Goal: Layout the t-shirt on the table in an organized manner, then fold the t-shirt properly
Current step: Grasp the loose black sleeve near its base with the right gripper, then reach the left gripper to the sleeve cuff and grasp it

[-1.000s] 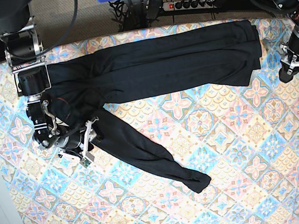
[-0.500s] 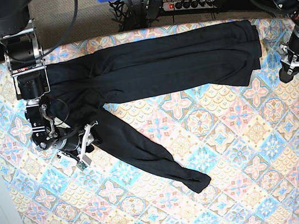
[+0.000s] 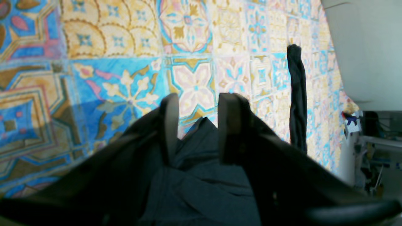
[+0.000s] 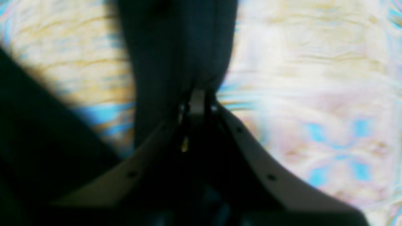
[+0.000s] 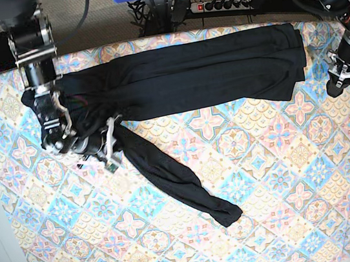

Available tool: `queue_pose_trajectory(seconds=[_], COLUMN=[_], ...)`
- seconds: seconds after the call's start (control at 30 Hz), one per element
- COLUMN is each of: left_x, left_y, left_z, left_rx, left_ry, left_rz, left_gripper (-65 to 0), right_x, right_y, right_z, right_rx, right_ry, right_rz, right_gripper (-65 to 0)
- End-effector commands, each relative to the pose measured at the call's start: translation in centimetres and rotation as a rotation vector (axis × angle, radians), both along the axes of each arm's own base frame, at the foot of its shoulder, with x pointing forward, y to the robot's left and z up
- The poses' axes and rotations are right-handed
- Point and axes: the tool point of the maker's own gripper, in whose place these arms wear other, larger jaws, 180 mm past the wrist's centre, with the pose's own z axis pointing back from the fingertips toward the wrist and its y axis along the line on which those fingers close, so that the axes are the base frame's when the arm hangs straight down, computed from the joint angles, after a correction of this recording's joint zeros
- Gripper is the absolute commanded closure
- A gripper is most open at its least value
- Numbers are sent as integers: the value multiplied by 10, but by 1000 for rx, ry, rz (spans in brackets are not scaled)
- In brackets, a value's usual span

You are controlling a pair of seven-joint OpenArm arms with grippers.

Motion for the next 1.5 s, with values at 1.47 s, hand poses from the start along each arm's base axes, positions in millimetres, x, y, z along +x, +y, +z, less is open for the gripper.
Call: queue_pose_trajectory(seconds=[1.47], left_x=[132], left_y=[-196], left_z=[17], left_rx=[62], left_ry=[-57], left_rz=[-578], left_gripper=[-211], right_x=[-121], right_y=[60], right_z=[72], right_rx=[69], right_ry=[-46], right_rz=[210], right_gripper=[-238])
